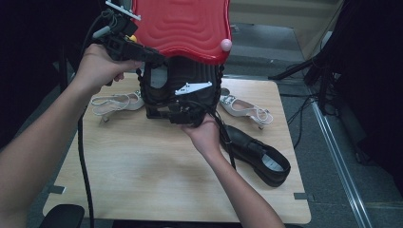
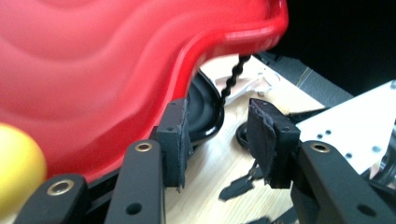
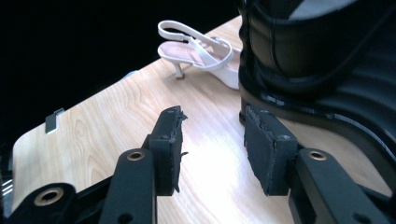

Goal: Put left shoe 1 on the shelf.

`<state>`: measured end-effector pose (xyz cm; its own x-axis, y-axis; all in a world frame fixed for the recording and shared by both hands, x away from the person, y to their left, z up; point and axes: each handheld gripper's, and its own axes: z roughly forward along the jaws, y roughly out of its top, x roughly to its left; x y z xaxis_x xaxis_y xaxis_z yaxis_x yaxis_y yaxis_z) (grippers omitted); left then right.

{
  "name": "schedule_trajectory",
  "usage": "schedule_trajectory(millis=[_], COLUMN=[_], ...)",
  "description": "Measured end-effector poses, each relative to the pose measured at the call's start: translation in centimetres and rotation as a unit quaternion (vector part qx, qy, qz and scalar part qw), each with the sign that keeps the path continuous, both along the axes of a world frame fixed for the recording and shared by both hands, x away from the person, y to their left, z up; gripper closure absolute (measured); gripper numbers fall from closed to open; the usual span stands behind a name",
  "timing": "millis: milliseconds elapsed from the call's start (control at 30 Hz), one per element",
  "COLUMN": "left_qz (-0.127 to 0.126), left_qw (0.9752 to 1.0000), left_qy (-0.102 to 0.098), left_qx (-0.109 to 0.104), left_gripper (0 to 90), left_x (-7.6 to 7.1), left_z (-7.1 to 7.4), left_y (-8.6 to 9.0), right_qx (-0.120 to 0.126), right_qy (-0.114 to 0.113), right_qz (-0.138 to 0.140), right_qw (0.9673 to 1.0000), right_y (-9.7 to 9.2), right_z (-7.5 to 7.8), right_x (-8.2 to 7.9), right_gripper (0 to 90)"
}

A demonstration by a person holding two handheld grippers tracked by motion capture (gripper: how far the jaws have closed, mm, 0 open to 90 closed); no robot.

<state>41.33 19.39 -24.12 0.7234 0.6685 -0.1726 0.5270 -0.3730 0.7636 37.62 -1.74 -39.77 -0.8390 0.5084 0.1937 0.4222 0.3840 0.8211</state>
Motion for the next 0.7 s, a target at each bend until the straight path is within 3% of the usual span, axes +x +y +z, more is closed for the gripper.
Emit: schedule_trajectory(millis=[267, 367, 567, 600, 700], left_qz=[-0.009, -0.011, -0.015, -0.015, -0.015], left_qw=[0.9999, 0.9999, 0.9997, 0.9997, 0.9997], left_qy=[0.004, 0.010, 0.013, 0.015, 0.015], left_qx=[0.009, 0.007, 0.012, 0.012, 0.013], left_gripper=[54.5, 53.8, 53.8, 53.8, 53.7], left_x=[-1.2, -1.6, -2.2, -2.4, -2.8], left_z=[-1.7, -2.6, -3.9, -4.3, -4.9], left_y=[0.1, 0.3, 0.4, 0.4, 0.5], right_qx=[-0.018, -0.017, -0.015, -0.007, -0.001], right_qy=[0.001, 0.021, 0.021, 0.035, 0.047], right_qz=[-0.008, -0.007, -0.019, -0.015, -0.013], right_qw=[0.9998, 0.9996, 0.9995, 0.9993, 0.9988], right_y=[-1.5, -2.2, -3.0, -3.5, -4.1], right_z=[-0.9, -1.7, -2.7, -3.0, -3.3], right_x=[-1.1, -1.6, -2.2, -2.3, -2.6], right_gripper=[64.6, 67.3, 70.1, 70.6, 72.4])
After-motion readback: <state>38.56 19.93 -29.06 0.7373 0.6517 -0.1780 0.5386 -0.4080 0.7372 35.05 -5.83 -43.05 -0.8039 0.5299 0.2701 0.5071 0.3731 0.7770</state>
